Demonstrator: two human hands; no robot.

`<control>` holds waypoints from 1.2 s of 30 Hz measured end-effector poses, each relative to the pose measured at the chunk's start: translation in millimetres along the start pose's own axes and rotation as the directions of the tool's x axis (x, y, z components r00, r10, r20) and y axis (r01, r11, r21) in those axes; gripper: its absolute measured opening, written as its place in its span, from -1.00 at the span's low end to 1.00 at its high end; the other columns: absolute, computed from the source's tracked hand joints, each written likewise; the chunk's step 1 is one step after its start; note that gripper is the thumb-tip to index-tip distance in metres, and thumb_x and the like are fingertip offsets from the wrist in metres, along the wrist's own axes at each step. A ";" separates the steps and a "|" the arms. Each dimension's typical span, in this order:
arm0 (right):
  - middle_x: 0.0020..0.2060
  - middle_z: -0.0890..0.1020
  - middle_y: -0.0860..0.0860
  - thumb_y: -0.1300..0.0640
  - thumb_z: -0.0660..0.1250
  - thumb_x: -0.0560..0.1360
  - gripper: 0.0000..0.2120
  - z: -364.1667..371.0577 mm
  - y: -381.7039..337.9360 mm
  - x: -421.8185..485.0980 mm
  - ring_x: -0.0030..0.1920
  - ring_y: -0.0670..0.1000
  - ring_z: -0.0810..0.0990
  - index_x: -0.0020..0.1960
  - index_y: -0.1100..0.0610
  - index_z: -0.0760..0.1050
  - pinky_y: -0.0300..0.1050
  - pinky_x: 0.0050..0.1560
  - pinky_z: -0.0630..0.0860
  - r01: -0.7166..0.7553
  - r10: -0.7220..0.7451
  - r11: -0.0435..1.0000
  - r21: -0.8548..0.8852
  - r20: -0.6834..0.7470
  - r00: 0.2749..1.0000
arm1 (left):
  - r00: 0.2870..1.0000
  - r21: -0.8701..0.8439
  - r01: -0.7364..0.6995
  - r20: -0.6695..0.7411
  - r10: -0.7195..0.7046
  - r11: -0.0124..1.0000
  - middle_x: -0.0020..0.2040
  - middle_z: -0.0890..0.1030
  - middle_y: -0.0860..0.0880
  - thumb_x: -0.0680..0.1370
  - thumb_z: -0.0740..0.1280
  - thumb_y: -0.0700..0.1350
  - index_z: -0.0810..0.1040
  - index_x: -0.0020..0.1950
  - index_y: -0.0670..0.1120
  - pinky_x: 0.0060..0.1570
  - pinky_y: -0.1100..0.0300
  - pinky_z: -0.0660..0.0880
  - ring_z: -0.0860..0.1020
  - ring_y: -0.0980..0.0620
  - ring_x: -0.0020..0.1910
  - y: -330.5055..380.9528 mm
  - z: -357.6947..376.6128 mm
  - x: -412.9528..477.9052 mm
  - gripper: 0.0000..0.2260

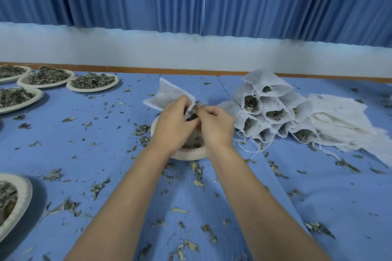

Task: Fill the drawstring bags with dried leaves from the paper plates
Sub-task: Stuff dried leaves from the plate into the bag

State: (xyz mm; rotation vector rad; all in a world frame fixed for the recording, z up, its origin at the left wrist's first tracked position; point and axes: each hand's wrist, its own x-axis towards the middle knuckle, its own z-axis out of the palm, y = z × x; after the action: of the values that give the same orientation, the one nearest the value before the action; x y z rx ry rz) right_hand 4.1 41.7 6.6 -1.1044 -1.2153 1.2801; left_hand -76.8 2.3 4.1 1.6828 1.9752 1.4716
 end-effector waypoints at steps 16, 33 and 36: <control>-0.15 0.60 -0.13 0.13 0.37 0.49 -0.96 -14.1 -4.1 9.2 -0.15 -0.15 0.54 -0.07 0.02 0.58 -0.35 -0.17 0.41 0.341 -0.289 0.885 -0.318 0.201 0.936 | 0.988 -0.348 0.138 -0.015 -0.153 0.927 -0.30 0.39 -0.15 0.46 0.45 -0.23 0.36 -0.29 -0.11 -0.28 0.15 0.34 0.34 0.01 -0.31 -8.4 -19.8 2.4 -0.73; -0.45 0.44 -0.13 0.18 0.31 0.43 -0.84 -8.7 -9.4 -5.1 -0.38 -0.10 0.39 -0.31 0.10 0.43 -0.07 -0.26 0.40 0.410 -0.323 0.866 -0.287 0.304 0.896 | 0.927 0.067 0.203 -0.334 -0.170 0.977 -0.44 0.38 0.00 0.41 0.21 -0.43 0.31 -0.38 -0.06 -0.52 0.31 0.19 0.26 0.07 -0.45 -13.7 -25.1 26.0 -0.69; -0.38 0.50 -0.14 0.18 0.31 0.45 -0.87 -10.8 -9.0 -1.7 -0.37 -0.15 0.43 -0.26 0.05 0.46 -0.19 -0.27 0.37 0.392 -0.310 0.871 -0.295 0.287 0.906 | 0.943 0.121 0.197 -0.293 -0.155 0.973 -0.43 0.37 0.00 0.41 0.24 -0.44 0.31 -0.38 -0.06 -0.53 0.35 0.21 0.26 0.09 -0.45 -14.8 -26.8 27.0 -0.68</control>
State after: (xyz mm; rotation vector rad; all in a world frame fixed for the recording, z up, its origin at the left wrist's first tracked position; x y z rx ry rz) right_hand 15.6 40.6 14.7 -0.9299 -1.7833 0.9464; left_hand -113.9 11.2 18.8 1.3616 2.3680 1.6075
